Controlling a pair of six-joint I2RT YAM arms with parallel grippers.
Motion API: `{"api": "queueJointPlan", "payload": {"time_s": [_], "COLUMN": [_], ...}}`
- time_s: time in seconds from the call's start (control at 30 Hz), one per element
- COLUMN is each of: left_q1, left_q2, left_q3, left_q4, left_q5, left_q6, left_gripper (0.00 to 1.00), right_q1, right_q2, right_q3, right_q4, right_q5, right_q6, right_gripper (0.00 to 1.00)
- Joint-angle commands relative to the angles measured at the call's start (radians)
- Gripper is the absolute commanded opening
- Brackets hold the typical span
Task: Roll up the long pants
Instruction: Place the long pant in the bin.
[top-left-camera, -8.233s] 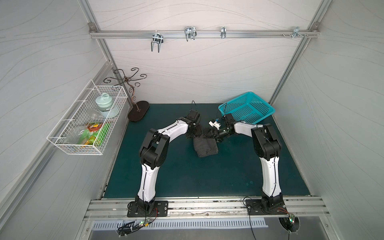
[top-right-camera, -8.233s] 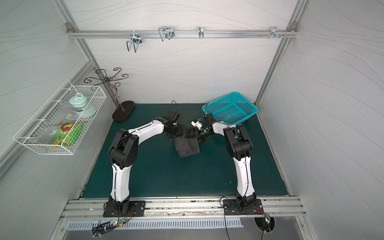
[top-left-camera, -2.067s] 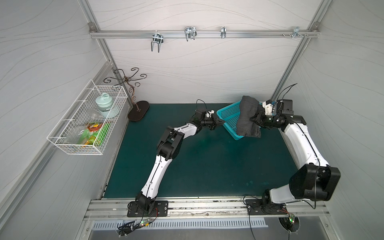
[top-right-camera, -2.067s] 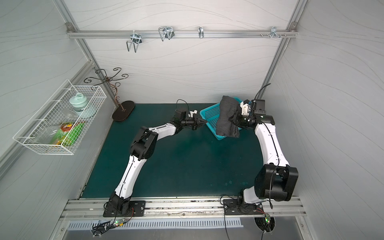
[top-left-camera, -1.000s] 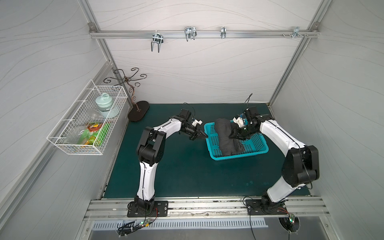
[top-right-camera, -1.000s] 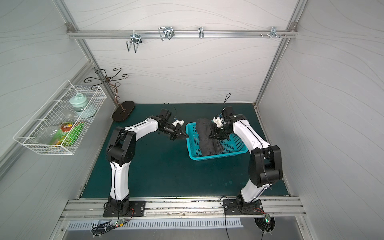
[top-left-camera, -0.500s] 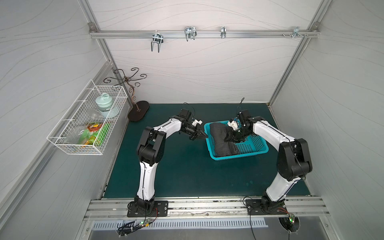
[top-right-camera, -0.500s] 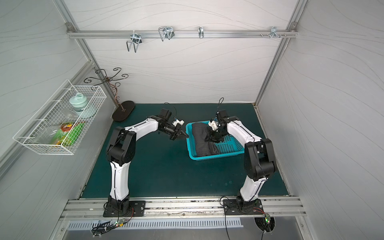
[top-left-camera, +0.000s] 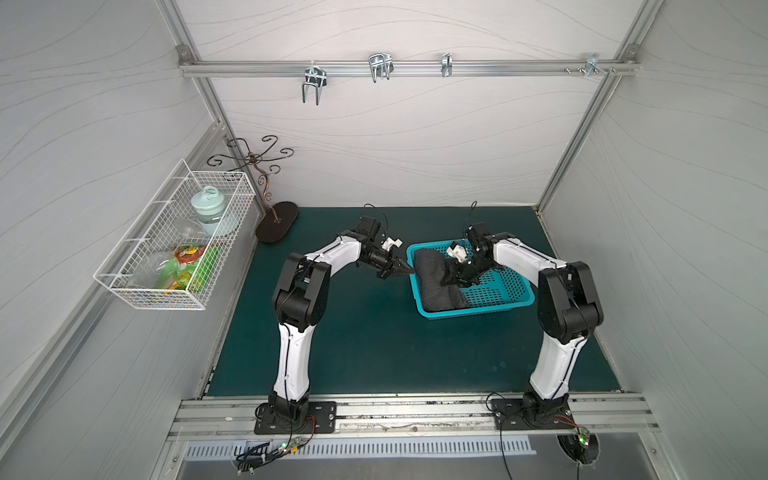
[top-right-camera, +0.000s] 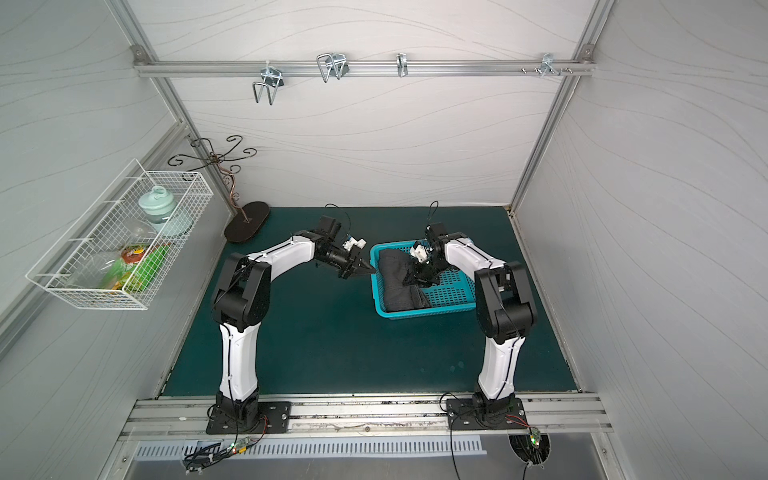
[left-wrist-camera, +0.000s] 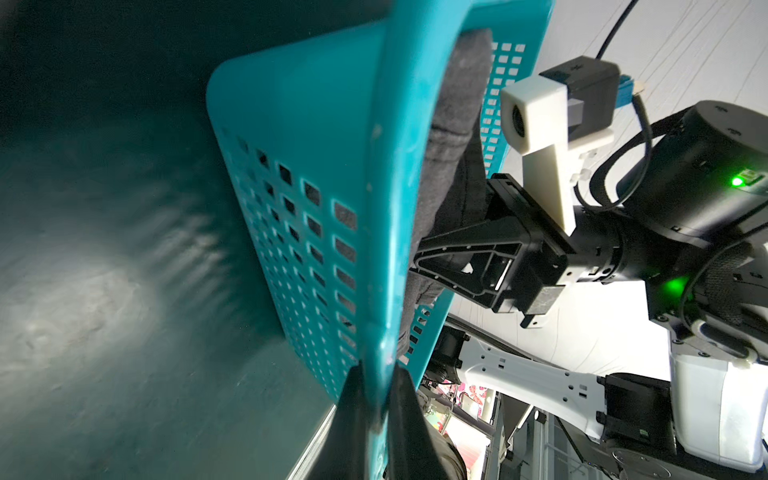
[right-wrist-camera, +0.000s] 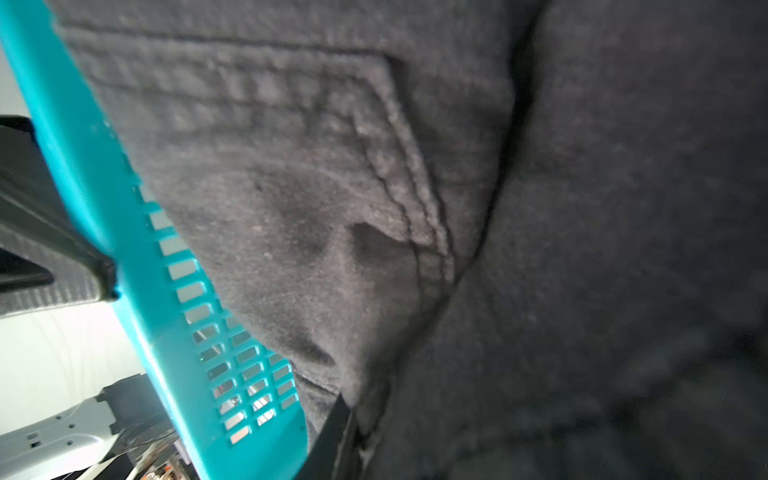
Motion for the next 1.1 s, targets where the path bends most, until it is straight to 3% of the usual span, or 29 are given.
{"api": "queueJointPlan", "payload": {"time_s": [0.0, 0.17, 0.23, 0.3, 0.37, 0.4, 0.67, 1.07], "left_q1": [-0.006, -0.006, -0.006, -0.006, -0.006, -0.006, -0.006, -0.006], "left_q2": [0.007, 0.021, 0.024, 0.024, 0.026, 0.028, 0.033, 0.049], "left_q3": [0.027, 0.046, 0.051, 0.053, 0.054, 0.055, 0.058, 0.112], "left_q4": [-0.006, -0.028, -0.035, -0.036, -0.034, -0.034, -0.035, -0.091], "left_q5": [-0.145, -0.142, -0.143, -0.143, -0.142, -0.143, -0.145, -0.158], "left_q6": [-0.036, -0.025, -0.022, -0.020, -0.021, -0.020, -0.017, 0.013], "left_gripper": [0.00, 0.00, 0.00, 0.00, 0.00, 0.00, 0.00, 0.00], "right_q1": [0.057, 0.068, 0.073, 0.077, 0.080, 0.082, 0.082, 0.082], "right_q2": [0.089, 0.111, 0.110, 0.101, 0.094, 0.089, 0.049, -0.117], "right_q3": [-0.019, -0.009, -0.013, -0.015, -0.015, -0.016, -0.003, 0.052], "right_q4": [-0.007, -0.033, -0.032, -0.031, -0.031, -0.029, -0.038, -0.107], "right_q5": [0.042, 0.070, 0.071, 0.088, 0.103, 0.106, 0.193, 0.456], "right_q6": [-0.001, -0.008, -0.008, -0.009, -0.010, -0.012, -0.019, -0.014], "right_gripper": [0.00, 0.01, 0.14, 0.36, 0.86, 0.99, 0.99, 0.99]}}
